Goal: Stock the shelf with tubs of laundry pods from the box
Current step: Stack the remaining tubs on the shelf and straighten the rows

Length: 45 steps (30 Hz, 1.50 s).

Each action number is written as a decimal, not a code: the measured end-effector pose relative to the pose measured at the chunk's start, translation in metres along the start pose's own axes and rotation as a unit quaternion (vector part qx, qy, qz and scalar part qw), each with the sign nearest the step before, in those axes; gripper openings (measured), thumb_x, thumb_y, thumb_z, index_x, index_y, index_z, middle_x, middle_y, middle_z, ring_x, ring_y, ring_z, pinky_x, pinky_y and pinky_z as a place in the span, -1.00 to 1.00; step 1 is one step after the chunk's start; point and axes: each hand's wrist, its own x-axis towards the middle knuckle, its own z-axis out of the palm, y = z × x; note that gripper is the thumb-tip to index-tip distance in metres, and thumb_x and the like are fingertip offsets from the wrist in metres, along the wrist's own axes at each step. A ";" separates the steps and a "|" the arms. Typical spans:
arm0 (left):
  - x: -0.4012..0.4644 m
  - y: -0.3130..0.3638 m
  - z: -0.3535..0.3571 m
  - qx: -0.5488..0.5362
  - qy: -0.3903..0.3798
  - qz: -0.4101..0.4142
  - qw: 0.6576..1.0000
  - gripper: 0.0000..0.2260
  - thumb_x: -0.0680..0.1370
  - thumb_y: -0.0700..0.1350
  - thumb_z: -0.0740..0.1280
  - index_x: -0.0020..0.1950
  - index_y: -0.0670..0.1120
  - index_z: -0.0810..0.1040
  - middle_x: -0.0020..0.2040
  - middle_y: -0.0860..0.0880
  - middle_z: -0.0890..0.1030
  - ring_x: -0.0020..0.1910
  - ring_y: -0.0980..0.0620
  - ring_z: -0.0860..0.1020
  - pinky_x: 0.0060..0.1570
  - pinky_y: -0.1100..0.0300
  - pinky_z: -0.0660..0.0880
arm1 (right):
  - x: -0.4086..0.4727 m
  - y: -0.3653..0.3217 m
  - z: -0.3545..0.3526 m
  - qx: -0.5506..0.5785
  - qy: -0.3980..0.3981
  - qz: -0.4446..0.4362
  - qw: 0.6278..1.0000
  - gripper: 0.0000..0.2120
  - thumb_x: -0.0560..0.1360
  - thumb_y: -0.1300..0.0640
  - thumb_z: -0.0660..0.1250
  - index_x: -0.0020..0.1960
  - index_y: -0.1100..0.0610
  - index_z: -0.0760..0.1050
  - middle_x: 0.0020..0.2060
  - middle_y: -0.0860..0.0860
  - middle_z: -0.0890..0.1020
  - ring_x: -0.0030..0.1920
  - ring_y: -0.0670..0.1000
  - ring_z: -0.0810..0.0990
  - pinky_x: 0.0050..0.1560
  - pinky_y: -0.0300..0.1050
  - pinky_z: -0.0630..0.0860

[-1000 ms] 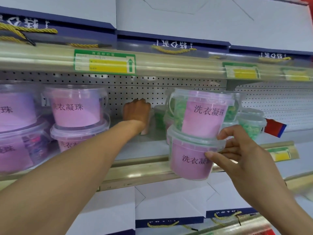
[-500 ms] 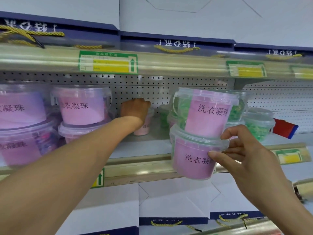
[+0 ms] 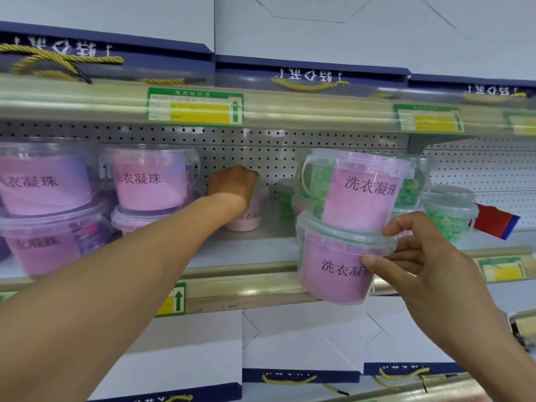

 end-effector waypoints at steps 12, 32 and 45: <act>-0.003 -0.005 -0.006 0.036 -0.020 -0.009 0.999 -0.67 0.49 -0.35 0.25 0.24 -0.17 0.49 0.16 -0.17 0.54 0.13 -0.18 0.53 -0.14 0.10 0.38 | -0.002 -0.005 0.000 0.008 0.002 0.000 1.000 -0.68 0.33 0.08 0.49 -0.14 -0.17 0.36 -0.17 -0.12 0.56 -0.19 -0.21 0.59 -0.29 -0.41 0.41; -0.126 -0.053 -0.034 -0.441 0.045 -0.007 0.897 -0.59 0.47 -0.33 0.36 0.28 -0.07 0.44 0.07 0.01 0.57 0.04 0.09 0.56 0.09 0.25 0.49 | 0.032 -0.039 0.046 0.011 -0.036 -0.043 0.998 -0.70 0.37 0.05 0.47 -0.07 -0.07 0.35 -0.19 0.04 0.54 -0.21 0.01 0.60 -0.17 -0.09 0.53; -0.157 -0.069 -0.011 -0.327 0.173 0.018 0.929 -0.68 0.36 -0.30 0.44 0.08 -0.09 0.57 -0.06 0.00 0.59 -0.08 0.00 0.53 -0.08 0.10 0.48 | 0.062 -0.042 0.116 0.009 -0.043 -0.037 0.998 -0.65 0.35 0.01 0.47 -0.11 -0.13 0.28 -0.17 0.12 0.55 -0.16 0.16 0.59 -0.09 0.09 0.55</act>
